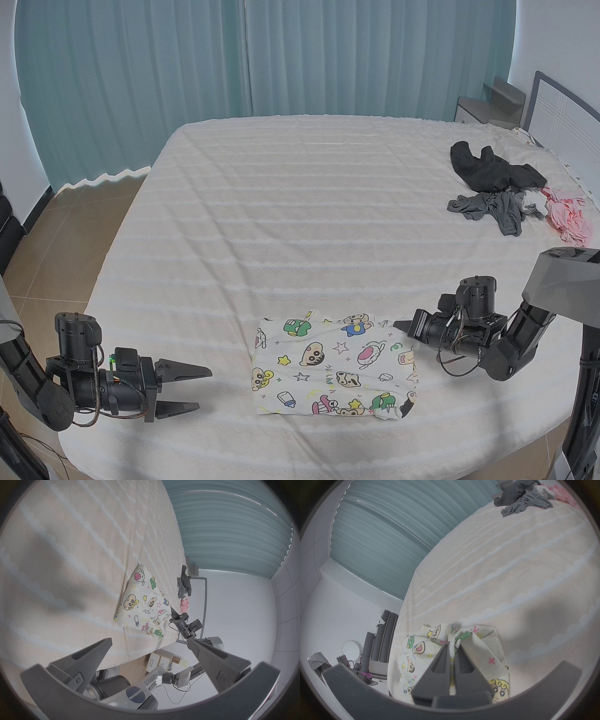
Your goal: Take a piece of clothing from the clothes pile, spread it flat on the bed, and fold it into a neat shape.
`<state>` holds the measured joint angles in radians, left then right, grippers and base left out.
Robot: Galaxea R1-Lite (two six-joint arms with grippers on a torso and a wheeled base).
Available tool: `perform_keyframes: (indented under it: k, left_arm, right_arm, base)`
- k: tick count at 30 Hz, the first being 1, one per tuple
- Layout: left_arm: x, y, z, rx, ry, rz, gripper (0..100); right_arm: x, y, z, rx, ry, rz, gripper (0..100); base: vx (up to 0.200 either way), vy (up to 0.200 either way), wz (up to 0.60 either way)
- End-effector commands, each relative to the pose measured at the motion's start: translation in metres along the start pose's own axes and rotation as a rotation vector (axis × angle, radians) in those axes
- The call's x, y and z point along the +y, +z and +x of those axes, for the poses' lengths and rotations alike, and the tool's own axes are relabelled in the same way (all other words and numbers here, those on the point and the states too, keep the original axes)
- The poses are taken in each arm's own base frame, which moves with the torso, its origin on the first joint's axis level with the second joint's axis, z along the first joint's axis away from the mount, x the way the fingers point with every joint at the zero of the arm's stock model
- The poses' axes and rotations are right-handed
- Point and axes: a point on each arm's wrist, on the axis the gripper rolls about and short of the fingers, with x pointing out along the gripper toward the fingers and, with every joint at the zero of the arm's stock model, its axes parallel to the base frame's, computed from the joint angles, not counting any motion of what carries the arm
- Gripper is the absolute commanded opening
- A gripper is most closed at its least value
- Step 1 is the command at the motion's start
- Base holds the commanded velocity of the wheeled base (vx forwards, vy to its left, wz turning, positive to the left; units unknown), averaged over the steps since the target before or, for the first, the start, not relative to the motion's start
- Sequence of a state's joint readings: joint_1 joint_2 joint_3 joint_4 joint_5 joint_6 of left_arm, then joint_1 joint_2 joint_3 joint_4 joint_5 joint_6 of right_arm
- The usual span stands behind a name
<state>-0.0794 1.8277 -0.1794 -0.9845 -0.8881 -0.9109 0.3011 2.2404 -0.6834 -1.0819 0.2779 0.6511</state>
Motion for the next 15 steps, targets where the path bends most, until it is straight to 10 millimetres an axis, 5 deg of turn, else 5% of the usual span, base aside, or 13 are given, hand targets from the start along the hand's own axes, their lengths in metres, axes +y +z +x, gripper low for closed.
perform_keyframes:
  k: [1, 15]
  left_arm:
    - [0.0, 0.0, 0.0, 0.001, 0.0, 0.0, 100]
    - [0.0, 0.0, 0.0, 0.001, 0.0, 0.0, 100]
  right_arm:
    - [0.001, 0.01, 0.004, -0.028, 0.009, -0.005, 0]
    - [-0.001, 0.024, 0.022, -0.019, -0.001, 0.001, 0]
  base:
    - [0.0, 0.0, 0.0]
    - [0.0, 0.0, 0.0]
